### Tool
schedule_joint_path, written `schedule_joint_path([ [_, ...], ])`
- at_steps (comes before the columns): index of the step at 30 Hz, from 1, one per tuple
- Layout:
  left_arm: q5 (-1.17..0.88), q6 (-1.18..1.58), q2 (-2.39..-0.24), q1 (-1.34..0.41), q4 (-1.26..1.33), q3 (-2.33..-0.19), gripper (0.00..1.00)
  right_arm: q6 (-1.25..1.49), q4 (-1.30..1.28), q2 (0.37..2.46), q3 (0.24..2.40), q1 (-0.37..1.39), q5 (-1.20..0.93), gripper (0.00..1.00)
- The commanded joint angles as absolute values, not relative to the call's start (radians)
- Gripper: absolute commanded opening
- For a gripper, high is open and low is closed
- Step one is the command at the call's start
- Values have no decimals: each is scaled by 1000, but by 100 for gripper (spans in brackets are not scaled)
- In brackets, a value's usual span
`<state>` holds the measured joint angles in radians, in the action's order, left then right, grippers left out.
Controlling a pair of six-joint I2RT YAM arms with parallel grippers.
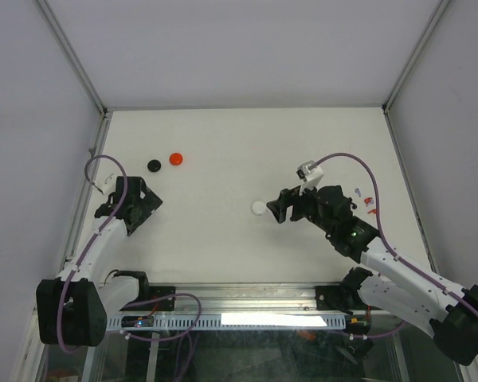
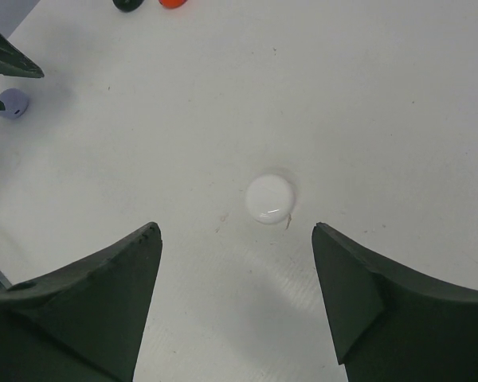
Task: Insert the wireless bluetooth earbuds into the charging case
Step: Pick up the charging case at the center of the board.
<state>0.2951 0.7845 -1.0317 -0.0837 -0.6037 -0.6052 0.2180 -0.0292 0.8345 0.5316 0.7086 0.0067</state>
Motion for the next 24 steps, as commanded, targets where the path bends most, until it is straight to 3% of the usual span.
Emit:
schedule_joint_path([
  [1, 321, 732, -1059, 28, -619, -609, 99, 211, 47, 798, 526, 718, 16, 79],
  [14, 403, 785, -1228, 159, -594, -634, 99, 180, 64, 770, 505, 792, 102, 81],
  [24, 477, 821, -1303, 183, -589, -662, 89, 171, 65, 771, 502, 801, 120, 82],
])
